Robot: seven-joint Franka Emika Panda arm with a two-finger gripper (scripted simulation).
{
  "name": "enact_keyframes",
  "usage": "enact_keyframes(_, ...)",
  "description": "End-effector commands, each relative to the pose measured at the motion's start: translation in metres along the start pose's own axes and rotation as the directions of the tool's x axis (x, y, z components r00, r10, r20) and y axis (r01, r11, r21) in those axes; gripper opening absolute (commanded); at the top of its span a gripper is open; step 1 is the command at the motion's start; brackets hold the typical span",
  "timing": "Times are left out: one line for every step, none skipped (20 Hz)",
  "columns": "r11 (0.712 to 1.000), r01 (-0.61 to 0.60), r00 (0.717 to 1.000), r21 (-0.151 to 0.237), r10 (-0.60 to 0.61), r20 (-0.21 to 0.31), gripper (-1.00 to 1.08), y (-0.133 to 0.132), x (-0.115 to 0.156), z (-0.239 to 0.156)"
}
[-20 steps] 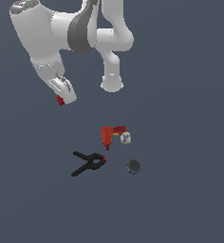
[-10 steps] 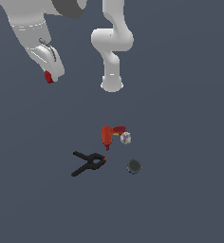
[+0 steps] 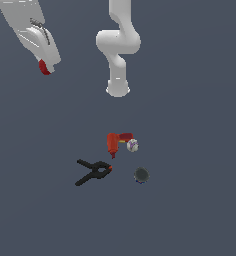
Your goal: Pick up a designated object from a clutter of objects.
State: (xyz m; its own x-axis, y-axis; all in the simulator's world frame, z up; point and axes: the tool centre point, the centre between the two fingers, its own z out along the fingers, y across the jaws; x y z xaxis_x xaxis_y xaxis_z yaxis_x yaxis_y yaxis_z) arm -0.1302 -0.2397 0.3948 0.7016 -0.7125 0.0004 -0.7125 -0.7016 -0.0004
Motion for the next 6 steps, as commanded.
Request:
enact_keyframes(1.0, 0.0, 1.0, 0.0, 0.0, 0.001, -1.0, 0.0012, 0.0003, -0.0039)
enact_keyframes(1.0, 0.0, 1.0, 0.0, 0.0, 0.001, -1.0, 0.0012, 0.0005, -0.0042)
enact_keyframes(1.0, 0.001, 1.0, 0.0, -0.001, 0.0, -1.0, 0.0008, 0.0006, -0.0041)
enact_keyframes(1.0, 0.001, 1.0, 0.0, -0.001, 0.0, -1.0, 0.0005, 0.0008, -0.0034)
enact_keyframes(1.0, 0.001, 1.0, 0.0, -0.001, 0.0, -1.0, 0.0002, 0.001, -0.0027)
enact_keyframes(1.0, 0.001, 1.0, 0.0, -0.001, 0.0, -1.0, 0.0001, 0.001, -0.0024)
